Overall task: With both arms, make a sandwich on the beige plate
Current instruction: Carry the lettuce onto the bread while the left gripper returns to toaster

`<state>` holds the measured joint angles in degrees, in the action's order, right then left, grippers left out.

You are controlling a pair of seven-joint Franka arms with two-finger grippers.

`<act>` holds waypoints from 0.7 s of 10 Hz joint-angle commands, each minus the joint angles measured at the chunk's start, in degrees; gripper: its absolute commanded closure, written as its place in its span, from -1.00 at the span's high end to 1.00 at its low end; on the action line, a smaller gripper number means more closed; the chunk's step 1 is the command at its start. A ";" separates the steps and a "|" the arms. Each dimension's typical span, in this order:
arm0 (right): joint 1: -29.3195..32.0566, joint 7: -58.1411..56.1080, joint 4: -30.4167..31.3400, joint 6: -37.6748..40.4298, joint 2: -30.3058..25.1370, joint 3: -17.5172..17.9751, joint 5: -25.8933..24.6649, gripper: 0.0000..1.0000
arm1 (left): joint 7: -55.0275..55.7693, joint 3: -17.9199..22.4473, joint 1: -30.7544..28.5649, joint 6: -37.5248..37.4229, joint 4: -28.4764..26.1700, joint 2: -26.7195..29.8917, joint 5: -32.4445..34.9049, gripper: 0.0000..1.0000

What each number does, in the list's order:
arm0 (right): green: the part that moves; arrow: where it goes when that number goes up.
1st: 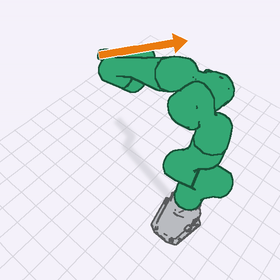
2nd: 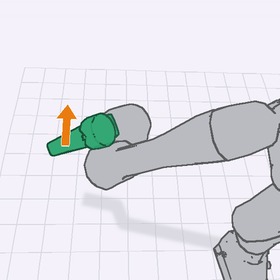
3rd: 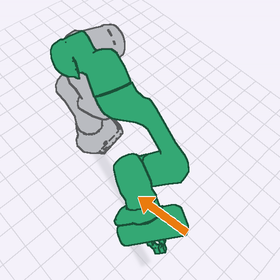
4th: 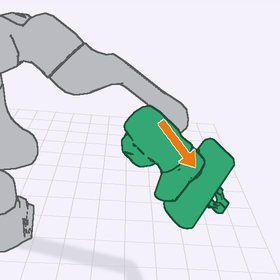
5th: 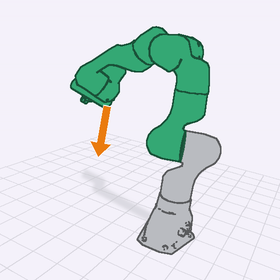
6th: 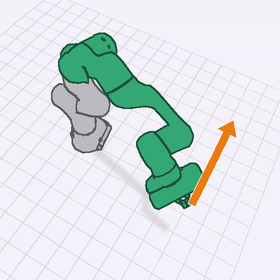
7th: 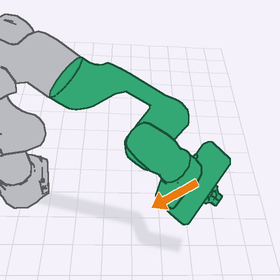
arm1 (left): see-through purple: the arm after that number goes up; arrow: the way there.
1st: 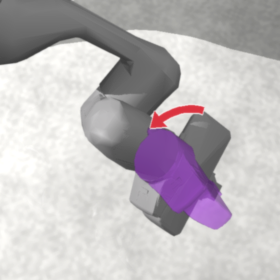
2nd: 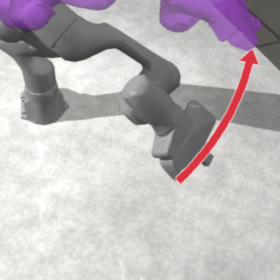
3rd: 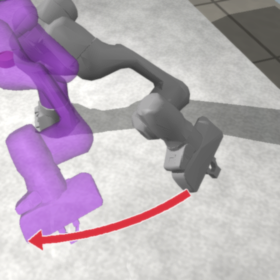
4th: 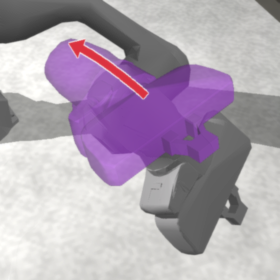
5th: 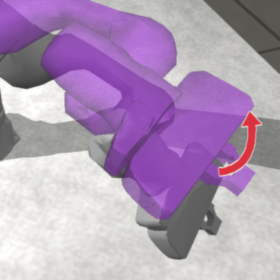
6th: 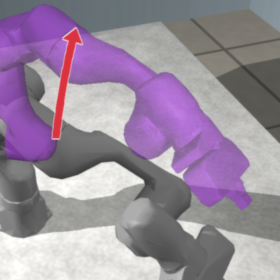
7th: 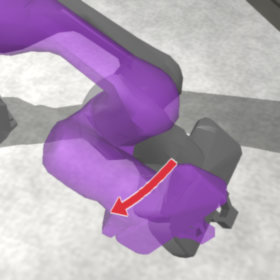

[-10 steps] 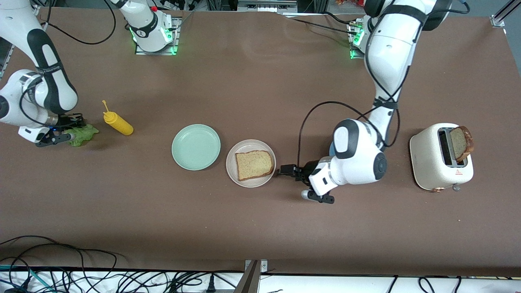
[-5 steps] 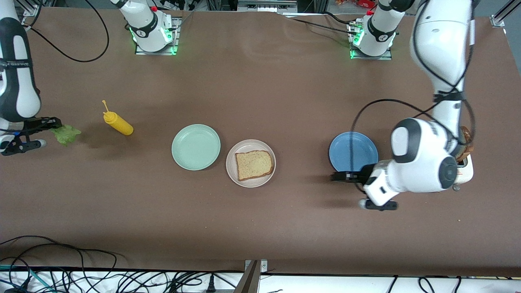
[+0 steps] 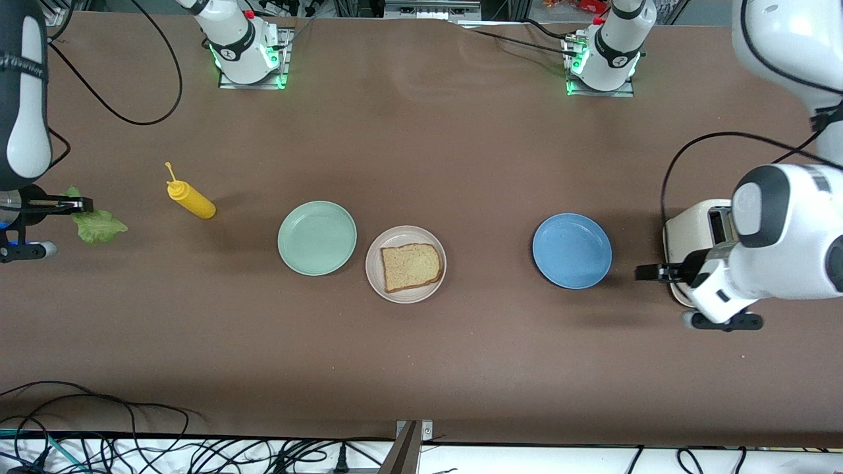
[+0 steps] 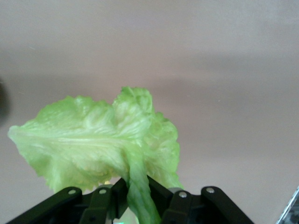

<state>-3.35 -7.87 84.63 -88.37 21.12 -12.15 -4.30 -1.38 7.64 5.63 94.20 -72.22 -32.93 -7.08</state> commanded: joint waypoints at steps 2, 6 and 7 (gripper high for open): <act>-9.19 20.98 -3.33 4.62 0.15 0.37 7.07 -1.00 | 0.51 -0.34 -1.75 -5.60 -1.25 5.76 4.45 1.00; -20.62 47.17 -3.42 -8.62 4.53 0.37 18.42 -1.00 | 0.24 -0.08 -4.13 -5.70 -1.16 6.12 5.84 1.00; -23.52 55.07 -3.42 -12.31 6.55 0.37 21.41 -1.00 | -0.19 -0.25 -5.27 -5.79 -1.25 6.47 9.33 1.00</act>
<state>-23.63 38.71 82.44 -97.35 24.78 -11.15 13.87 -1.33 7.93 1.75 88.86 -72.49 -27.79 -1.73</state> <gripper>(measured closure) 0.907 0.000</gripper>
